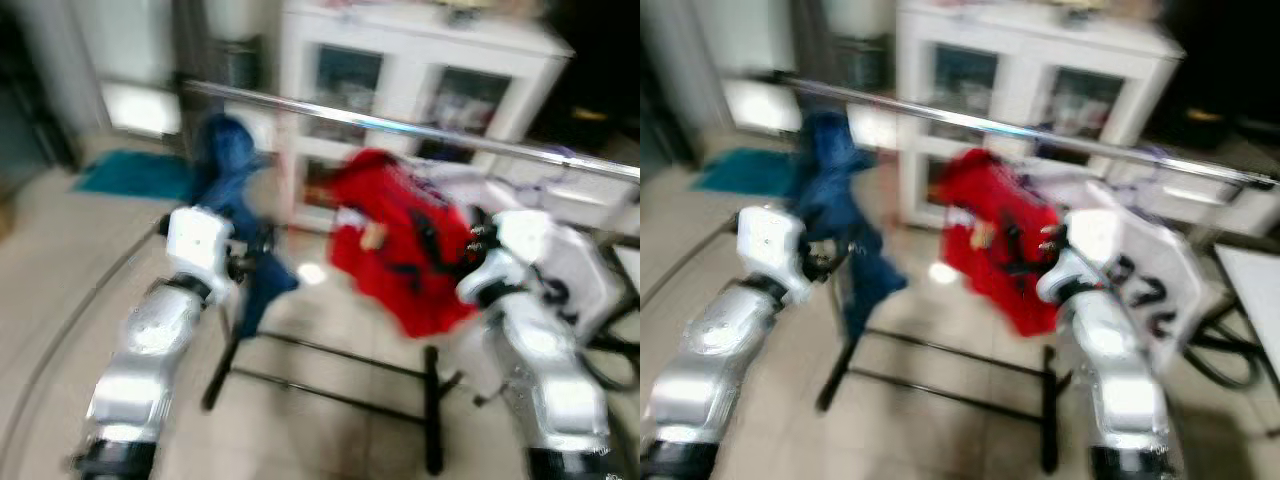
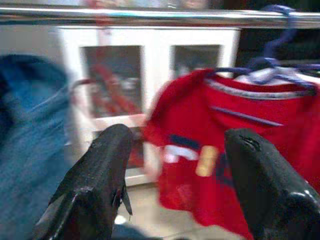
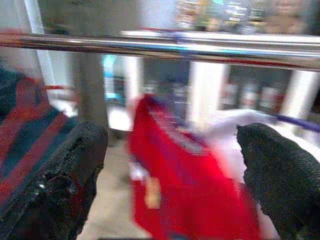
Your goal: Hang hanger
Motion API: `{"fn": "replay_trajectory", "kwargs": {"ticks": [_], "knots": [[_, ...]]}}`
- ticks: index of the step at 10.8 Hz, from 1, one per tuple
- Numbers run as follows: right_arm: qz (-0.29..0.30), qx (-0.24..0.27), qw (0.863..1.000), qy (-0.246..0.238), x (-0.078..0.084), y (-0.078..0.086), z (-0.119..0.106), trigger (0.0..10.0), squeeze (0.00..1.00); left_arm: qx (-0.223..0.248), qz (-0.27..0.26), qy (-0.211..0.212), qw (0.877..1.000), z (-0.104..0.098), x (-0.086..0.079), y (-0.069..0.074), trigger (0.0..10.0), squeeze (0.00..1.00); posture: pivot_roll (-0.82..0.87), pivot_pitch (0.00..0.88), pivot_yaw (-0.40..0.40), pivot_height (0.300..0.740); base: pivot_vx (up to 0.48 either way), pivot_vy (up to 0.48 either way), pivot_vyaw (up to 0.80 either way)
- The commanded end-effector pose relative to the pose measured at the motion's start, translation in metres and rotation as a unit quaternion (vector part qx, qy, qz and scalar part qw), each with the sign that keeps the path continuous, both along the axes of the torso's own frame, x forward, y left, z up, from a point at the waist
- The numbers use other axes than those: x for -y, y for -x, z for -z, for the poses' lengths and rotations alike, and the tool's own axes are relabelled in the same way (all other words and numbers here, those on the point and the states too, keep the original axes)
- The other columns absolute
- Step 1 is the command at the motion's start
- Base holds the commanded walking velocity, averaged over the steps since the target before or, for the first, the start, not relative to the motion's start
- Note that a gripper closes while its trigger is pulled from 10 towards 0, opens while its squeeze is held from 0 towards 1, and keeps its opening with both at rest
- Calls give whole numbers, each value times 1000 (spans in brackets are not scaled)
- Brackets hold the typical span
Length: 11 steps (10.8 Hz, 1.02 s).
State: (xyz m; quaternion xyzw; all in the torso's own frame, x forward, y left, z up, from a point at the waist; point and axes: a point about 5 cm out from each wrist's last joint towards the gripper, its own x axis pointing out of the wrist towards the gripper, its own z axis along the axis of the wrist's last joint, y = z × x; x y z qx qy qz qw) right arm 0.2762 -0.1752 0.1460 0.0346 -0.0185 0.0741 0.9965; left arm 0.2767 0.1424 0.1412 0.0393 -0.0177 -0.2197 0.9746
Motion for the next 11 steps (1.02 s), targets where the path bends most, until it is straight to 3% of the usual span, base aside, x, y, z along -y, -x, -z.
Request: {"fn": "replay_trajectory", "kwargs": {"ticks": [1,3,6,9,10,11], "knots": [[-5,11,1000,0,-5,-3,-5,10000,1000,14,-8,-11,1000,-7,-9,-1,10000,0,87,0,-64,740,364,0,0],[-18,9,1000,13,0,-8,-9,10000,1000,8,21,-20,1000,-5,-5,2,10000,0,89,0,-69,740,184,0,0],[-21,-41,999,29,14,-32,-6,10000,1000,3,146,-26,989,-14,12,10,10000,0,80,0,-63,740,0,0,0],[-58,-112,992,18,23,-58,-9,10000,1000,-34,254,-21,966,-17,22,22,10000,0,77,0,-64,740,0,0,0],[-56,-133,988,48,35,-72,-11,10000,0,-46,289,-26,956,-18,25,25,10000,0,77,0,-68,740,0,0,0],[-60,-151,985,65,41,-78,-12,10000,0,-48,294,-28,954,-18,25,26,10000,0,76,0,-68,740,0,0,0]]}}
